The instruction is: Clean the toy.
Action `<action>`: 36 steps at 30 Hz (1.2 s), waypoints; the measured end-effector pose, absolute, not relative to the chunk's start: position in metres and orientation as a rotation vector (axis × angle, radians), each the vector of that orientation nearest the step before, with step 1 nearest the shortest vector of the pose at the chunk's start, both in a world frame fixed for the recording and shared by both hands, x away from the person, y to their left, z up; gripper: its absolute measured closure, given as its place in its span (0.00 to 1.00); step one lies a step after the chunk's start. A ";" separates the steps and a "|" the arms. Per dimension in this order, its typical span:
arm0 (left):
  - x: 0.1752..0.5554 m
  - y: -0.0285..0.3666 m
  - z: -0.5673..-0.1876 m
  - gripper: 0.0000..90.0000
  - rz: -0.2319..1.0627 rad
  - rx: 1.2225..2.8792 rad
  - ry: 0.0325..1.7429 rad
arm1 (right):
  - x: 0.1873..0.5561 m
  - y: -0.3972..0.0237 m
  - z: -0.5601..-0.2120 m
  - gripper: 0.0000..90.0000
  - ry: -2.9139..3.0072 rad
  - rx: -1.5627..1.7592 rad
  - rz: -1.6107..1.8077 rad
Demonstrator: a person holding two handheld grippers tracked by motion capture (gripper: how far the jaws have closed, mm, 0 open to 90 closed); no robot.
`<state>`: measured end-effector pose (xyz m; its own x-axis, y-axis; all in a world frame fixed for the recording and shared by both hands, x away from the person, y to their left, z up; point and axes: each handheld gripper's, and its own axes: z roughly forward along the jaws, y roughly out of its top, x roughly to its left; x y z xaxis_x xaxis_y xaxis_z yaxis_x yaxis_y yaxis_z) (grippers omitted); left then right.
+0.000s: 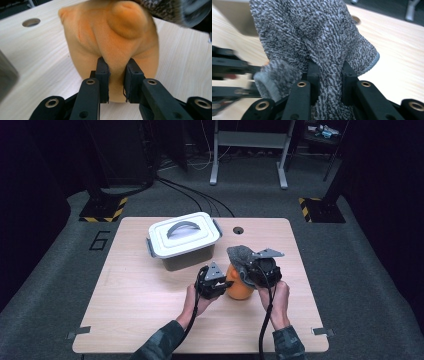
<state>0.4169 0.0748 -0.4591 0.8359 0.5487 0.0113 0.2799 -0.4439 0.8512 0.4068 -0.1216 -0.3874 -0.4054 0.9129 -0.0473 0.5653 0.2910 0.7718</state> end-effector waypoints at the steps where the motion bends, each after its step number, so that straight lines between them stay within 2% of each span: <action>1: 0.417 0.075 -0.458 0.85 0.361 2.061 0.595 | 0.404 -0.118 -0.383 0.82 2.090 1.301 0.965; 7: 0.414 0.076 -0.464 0.87 0.367 2.075 0.575 | 0.410 -0.102 -0.389 0.82 2.145 1.288 0.897; 15: 0.412 0.078 -0.471 0.87 0.366 2.048 0.571 | 0.446 -0.144 -0.428 0.82 2.097 1.494 0.754; 19: 0.412 0.080 -0.472 0.86 0.367 2.052 0.564 | 0.446 -0.153 -0.444 0.82 2.116 1.530 0.767; 25: 0.411 0.081 -0.471 0.86 0.358 2.054 0.551 | 0.431 -0.146 -0.412 0.82 2.067 1.430 0.814; 30: 0.408 0.077 -0.471 0.85 0.364 2.067 0.520 | 0.416 -0.123 -0.380 0.81 2.128 1.266 0.912; 34: 0.408 0.077 -0.471 0.83 0.369 2.070 0.522 | 0.430 -0.117 -0.396 0.81 2.188 1.293 0.826; 36: 0.408 0.078 -0.472 0.81 0.353 2.062 0.535 | 0.436 -0.125 -0.405 0.81 2.191 1.339 0.892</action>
